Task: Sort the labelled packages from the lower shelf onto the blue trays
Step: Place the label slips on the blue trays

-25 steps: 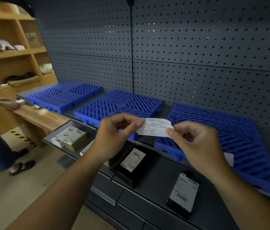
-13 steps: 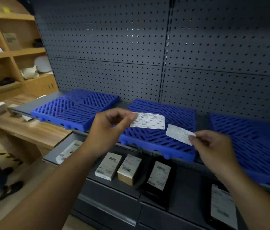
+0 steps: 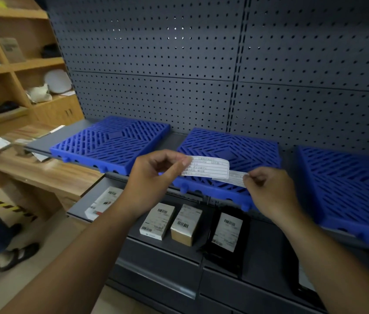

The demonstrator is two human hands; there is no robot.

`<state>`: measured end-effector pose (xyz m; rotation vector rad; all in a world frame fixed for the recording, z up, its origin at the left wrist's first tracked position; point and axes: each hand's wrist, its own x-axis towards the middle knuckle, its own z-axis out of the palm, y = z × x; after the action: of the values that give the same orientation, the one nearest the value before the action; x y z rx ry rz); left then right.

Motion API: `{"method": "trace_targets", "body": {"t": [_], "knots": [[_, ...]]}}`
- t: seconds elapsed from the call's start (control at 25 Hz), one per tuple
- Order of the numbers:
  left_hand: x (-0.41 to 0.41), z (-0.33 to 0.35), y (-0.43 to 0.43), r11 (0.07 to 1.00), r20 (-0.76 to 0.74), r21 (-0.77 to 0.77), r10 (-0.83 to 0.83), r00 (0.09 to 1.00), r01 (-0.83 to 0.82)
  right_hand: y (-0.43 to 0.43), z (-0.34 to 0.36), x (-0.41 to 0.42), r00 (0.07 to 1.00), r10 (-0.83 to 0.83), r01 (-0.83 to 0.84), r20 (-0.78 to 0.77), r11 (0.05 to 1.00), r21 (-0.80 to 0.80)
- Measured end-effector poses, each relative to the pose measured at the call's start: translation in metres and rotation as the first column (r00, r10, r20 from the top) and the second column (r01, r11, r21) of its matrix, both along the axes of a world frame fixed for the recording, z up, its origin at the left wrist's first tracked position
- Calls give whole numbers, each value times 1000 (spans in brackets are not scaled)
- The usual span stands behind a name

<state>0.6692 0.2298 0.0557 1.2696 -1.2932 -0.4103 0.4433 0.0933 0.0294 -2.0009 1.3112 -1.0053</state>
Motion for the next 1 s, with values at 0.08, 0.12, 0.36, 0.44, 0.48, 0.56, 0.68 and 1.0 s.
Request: {"method": "trace_targets", "body": {"t": [0.08, 0.12, 0.36, 0.44, 0.48, 0.56, 0.68, 1.0], "knots": [[-3, 2, 0, 1000, -3, -1, 4, 1000, -4, 1, -1, 0, 997, -28, 25, -67, 998, -53], [-4, 3, 0, 1000, 3, 1, 5, 1000, -5, 1, -1, 0, 995, -37, 31, -95, 997, -67], [-6, 2, -2, 1000, 17, 11, -7, 1000, 7, 10, 4, -3, 992, 24, -4, 124, 987, -158], [0, 1, -3, 1000, 12, 21, -13, 1000, 13, 15, 13, 4, 946, 166, -131, 278, 981, -140], [5, 1, -4, 1000, 8, 19, -15, 1000, 15, 19, 18, 10, 919, 238, -198, 314, 968, -152], [19, 1, -5, 1000, -7, 14, -18, 1000, 19, 26, 28, 28, 881, 356, -312, 312, 932, -183], [48, 2, -9, 1000, -7, -10, -25, 1000, 25, 33, 35, 60, 861, 430, -368, 271, 895, -251], [200, 2, -14, 997, -44, -67, -37, 998, 34, 46, 42, 212, 921, 361, -281, 147, 876, -392]]}}
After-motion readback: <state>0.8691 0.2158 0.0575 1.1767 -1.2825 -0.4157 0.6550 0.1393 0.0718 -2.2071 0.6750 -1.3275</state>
